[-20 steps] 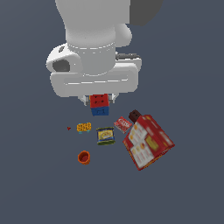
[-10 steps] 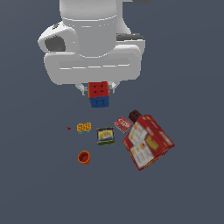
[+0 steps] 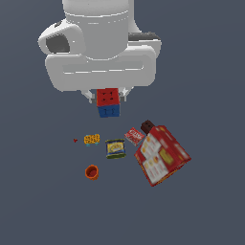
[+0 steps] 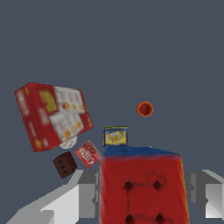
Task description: Pick up a designated object from a clutter of objects.
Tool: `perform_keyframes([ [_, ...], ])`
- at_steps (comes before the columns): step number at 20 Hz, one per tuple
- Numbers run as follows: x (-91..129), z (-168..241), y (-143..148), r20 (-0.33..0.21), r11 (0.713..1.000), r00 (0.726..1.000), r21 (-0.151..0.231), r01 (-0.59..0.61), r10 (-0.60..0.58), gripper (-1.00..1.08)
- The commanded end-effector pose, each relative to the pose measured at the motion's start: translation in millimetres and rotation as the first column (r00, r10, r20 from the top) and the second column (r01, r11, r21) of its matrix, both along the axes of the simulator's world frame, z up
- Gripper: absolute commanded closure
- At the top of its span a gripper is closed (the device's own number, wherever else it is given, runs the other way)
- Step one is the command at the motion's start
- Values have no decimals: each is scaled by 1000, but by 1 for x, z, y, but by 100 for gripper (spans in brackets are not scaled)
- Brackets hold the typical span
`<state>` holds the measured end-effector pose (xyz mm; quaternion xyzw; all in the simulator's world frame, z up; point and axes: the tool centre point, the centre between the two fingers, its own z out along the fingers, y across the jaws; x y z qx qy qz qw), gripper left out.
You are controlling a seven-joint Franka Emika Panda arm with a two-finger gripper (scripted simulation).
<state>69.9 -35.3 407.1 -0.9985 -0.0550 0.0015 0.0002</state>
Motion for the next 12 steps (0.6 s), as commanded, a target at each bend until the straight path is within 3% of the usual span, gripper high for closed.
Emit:
perform_keyframes([
  [1,4,7,1,2,1000,1000,0,0,0,108],
  [12,14,23,2,2,1000,1000,0,0,0,108],
])
